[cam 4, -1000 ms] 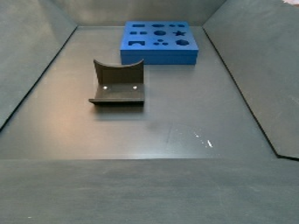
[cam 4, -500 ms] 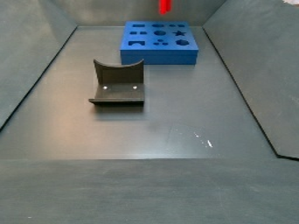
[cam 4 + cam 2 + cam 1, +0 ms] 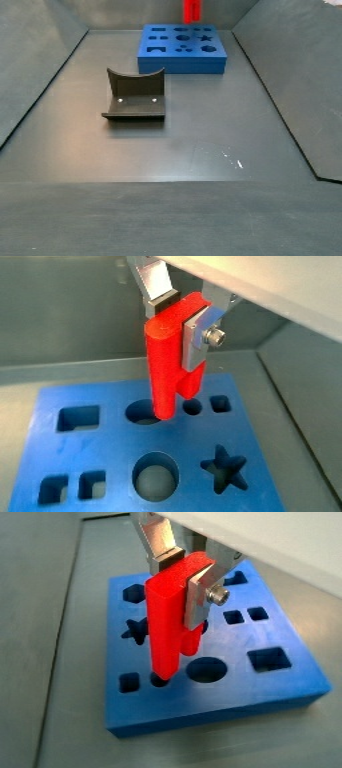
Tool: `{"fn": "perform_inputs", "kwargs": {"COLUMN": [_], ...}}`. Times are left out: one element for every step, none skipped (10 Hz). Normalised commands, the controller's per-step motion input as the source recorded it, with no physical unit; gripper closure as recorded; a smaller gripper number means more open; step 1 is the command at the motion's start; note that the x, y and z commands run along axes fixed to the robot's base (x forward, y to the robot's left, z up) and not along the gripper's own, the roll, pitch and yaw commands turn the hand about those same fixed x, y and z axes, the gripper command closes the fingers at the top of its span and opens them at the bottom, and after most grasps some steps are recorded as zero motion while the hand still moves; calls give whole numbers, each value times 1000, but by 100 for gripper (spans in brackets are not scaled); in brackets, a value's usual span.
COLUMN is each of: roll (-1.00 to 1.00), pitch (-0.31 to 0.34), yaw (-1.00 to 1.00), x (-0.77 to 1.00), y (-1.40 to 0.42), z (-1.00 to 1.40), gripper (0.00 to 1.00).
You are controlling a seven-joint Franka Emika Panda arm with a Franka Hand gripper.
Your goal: Insert the square-circle object.
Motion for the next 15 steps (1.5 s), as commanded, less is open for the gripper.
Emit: {"fn": "perform_inputs", "kwargs": {"roll": [0, -13, -53, -113, -141, -31, 93, 250, 209, 160, 0, 26, 66, 79, 16], "pitch": [-263, -301, -346, -344, -323, -199, -74, 0, 73, 69, 0, 0, 0, -33, -19], "yaw": [-749, -757, -771, -806, -846, -880, -954, -869, -843, -794, 0, 74, 49, 0, 0], "x": [-263, -191, -117, -63, -34, -109, -86, -191, -143, -154, 17, 0, -49, -294, -289], "y": [97, 91, 74, 0, 0, 0, 0, -26, -174, -243, 0, 0, 77, 74, 74], "z": [0, -109, -263, -360, -354, 0, 143, 111, 0, 0, 0, -149, -183, -260, -326], "gripper": [100, 100, 100, 100, 100, 100, 100, 100, 100, 100, 100, 100, 100, 100, 100]}}
